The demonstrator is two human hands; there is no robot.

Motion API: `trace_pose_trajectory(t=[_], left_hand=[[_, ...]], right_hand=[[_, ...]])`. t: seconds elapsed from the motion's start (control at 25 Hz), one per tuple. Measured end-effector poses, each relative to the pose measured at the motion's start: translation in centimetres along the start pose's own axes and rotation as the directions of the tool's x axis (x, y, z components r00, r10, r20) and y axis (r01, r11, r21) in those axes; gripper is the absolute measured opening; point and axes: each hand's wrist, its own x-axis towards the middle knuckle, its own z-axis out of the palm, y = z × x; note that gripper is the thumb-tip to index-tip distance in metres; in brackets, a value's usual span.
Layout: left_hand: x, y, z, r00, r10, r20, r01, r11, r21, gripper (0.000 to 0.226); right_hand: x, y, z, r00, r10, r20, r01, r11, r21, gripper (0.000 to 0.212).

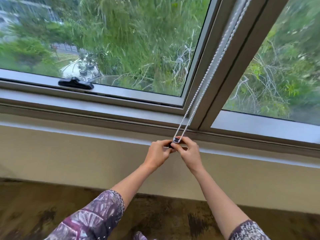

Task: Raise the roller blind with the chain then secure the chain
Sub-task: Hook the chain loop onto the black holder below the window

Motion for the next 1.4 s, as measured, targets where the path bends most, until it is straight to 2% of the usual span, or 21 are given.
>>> trace_pose_trajectory(t=[0.2, 0.44, 0.84, 1.28, 1.4], left_hand=[[-0.6, 0.6, 1.5, 0.999, -0.020, 0.036, 0.021, 0.999, -0.036, 0.018], [-0.6, 1.9, 3.1, 0.998, 0.027, 0.060, -0.026, 0.999, -0.029, 0.019], [-1.3, 3.6, 3.8, 0.999, 0.044, 0.027, -0.046, 0.998, 0.047, 0.027], [-2.5, 3.1, 4.7, 0.998, -0.055, 0.033, 0.052, 0.996, 0.066, 0.028], [-3.2, 3.0, 5.0, 0.993, -0.109, 0.035, 0.104, 0.985, 0.136, 0.028]], right_hand=[[-1.2, 0.3, -1.0, 0.995, 0.043, -0.090, -0.036, 0.996, 0.080, 0.020], [-2.1, 1.0, -2.3, 0.987, -0.022, -0.162, 0.023, 1.000, 0.005, 0.014], [-2.7, 1.5, -3.2, 0.983, -0.031, -0.183, 0.037, 0.999, 0.033, 0.015], [-3.9, 2.5, -3.3, 0.981, -0.037, -0.191, 0.039, 0.999, 0.009, 0.015], [-4.4, 3.0, -3.1, 0.989, -0.016, -0.149, 0.016, 1.000, -0.002, 0.019]])
